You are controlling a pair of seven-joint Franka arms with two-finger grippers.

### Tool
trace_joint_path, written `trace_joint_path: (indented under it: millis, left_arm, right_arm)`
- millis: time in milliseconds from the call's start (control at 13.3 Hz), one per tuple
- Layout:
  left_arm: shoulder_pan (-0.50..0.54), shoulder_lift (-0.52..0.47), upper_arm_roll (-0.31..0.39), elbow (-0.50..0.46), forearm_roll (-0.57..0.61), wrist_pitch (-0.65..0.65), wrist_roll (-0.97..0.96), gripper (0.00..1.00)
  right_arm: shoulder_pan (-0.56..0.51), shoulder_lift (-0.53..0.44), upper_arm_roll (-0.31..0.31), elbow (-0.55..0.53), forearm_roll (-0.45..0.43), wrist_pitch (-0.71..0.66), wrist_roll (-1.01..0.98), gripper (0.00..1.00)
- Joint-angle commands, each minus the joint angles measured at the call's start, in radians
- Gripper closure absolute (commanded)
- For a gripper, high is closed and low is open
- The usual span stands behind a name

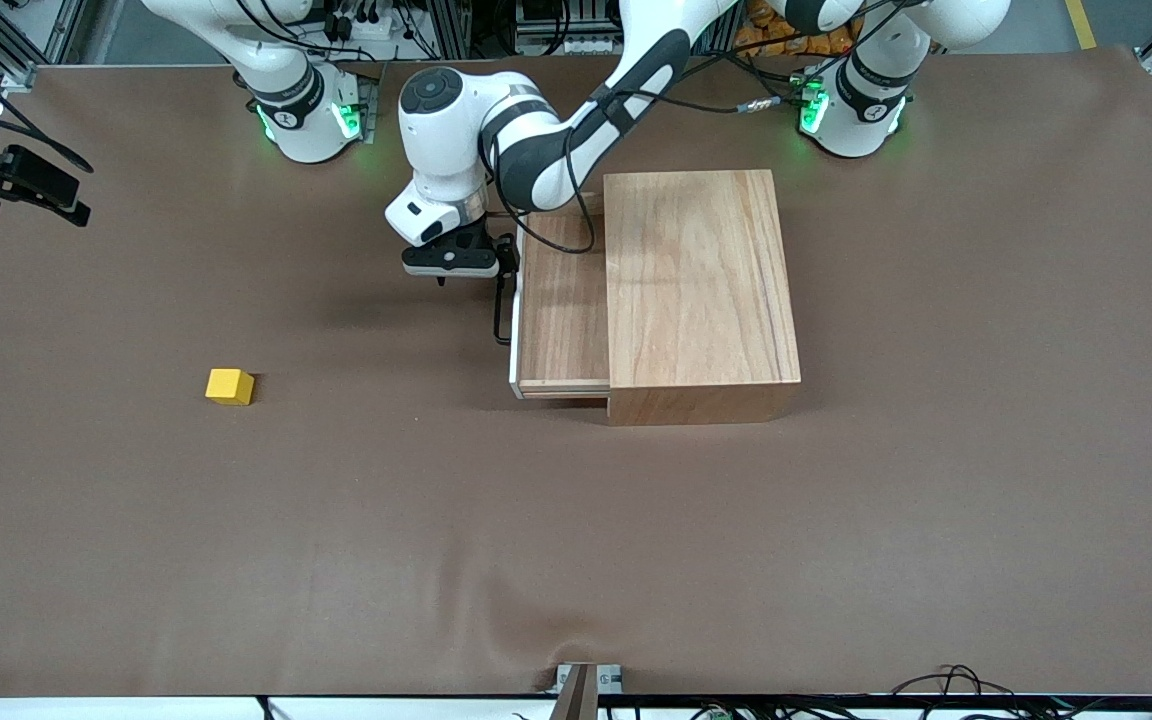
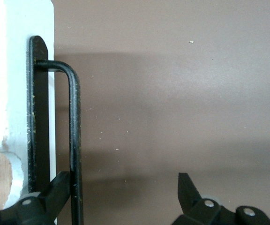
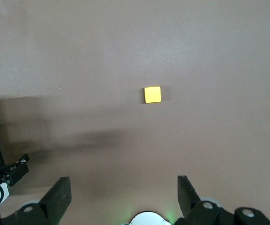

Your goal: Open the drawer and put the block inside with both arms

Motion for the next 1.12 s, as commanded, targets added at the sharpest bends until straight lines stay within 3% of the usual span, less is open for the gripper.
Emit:
trace_joint_path:
  millis: [0,150,300,600,675,900,1050]
  left_arm:
    - [-0.002,-0.031,0.002,0.024,0.009,-0.031,-0.019,0.0]
    - [0.007,-0.091,0.008,0.022,0.009,-0.084,-0.017,0.0]
    - [0.028,-0.195,0.013,0.013,0.009,-0.134,-0.014,0.0]
    - [0.155,-0.361,0.011,-0.012,0.006,-0.305,0.004,0.0]
    - [0.184,-0.404,0.011,-0.038,0.006,-0.336,0.014,0.0]
    - [0.276,-0.539,0.008,-0.157,0.006,-0.344,0.09,0.0]
    - [0.362,-0.655,0.007,-0.266,0.002,-0.353,0.243,0.0]
  right_arm:
    - [-0.008,-0.01,0.003,-0.006,0.001,-0.005,-0.005,0.0]
    - [-0.008,-0.01,0.003,-0.006,-0.001,-0.004,-0.005,0.0]
    - [-0.009,0.063,0.002,0.017,-0.01,-0.007,-0.009,0.0]
    - [-0.009,0.128,0.002,0.017,-0.022,-0.016,-0.009,0.0]
    - [-0.009,0.151,0.002,0.011,-0.05,-0.017,-0.01,0.0]
    - [-0.025,0.24,0.002,-0.058,-0.019,0.042,-0.012,0.0]
    - [-0.035,0.252,0.002,-0.194,-0.018,0.175,-0.012,0.0]
